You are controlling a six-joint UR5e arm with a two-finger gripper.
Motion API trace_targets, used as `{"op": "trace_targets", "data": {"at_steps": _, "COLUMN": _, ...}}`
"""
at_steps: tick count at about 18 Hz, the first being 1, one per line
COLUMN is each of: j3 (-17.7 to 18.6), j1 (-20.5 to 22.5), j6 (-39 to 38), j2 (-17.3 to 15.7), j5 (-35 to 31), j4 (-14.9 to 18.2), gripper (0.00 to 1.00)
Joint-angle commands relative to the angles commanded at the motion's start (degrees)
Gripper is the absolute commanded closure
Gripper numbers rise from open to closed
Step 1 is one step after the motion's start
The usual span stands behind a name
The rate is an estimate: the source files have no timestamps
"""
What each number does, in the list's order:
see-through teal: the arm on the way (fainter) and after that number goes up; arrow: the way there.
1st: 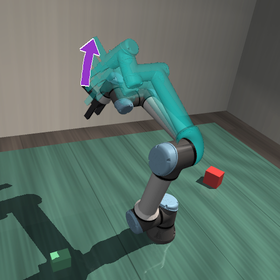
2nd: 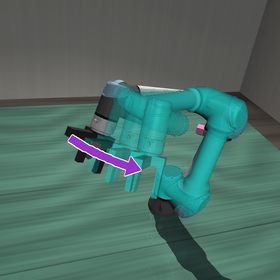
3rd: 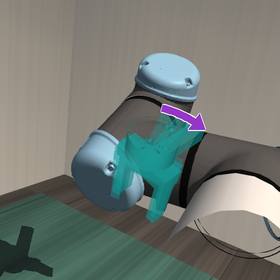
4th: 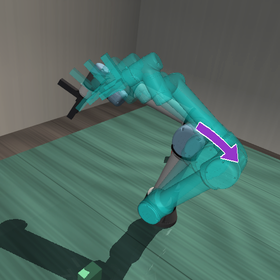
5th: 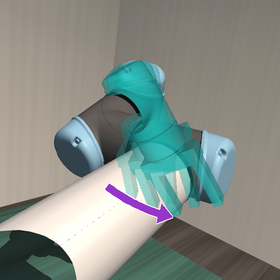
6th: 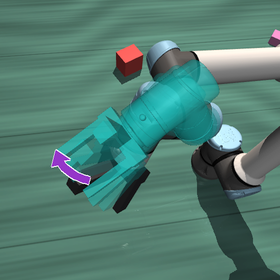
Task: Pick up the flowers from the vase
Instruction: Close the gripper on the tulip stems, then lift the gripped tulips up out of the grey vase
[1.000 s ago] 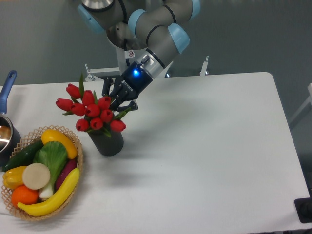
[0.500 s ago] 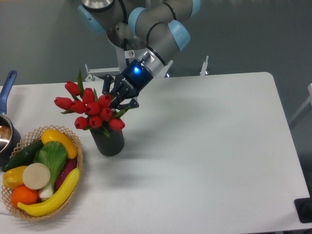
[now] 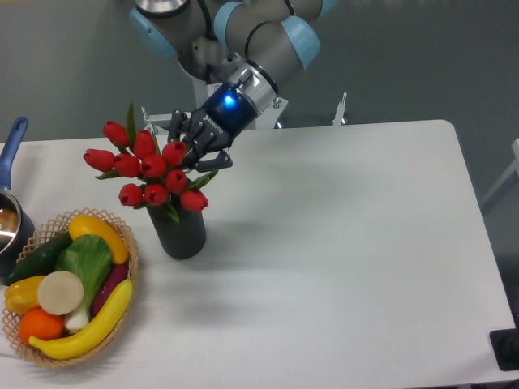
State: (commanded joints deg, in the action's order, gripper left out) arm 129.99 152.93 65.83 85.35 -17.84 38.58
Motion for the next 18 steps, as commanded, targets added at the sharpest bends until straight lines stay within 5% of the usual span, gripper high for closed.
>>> {"op": "trace_targets", "data": {"at_steps": 18, "j3": -6.1, "j1": 5.4, "j6": -11.2, "j2": -3.3, "j5": 5.3, "j4": 0.3, "gripper": 0.89}}
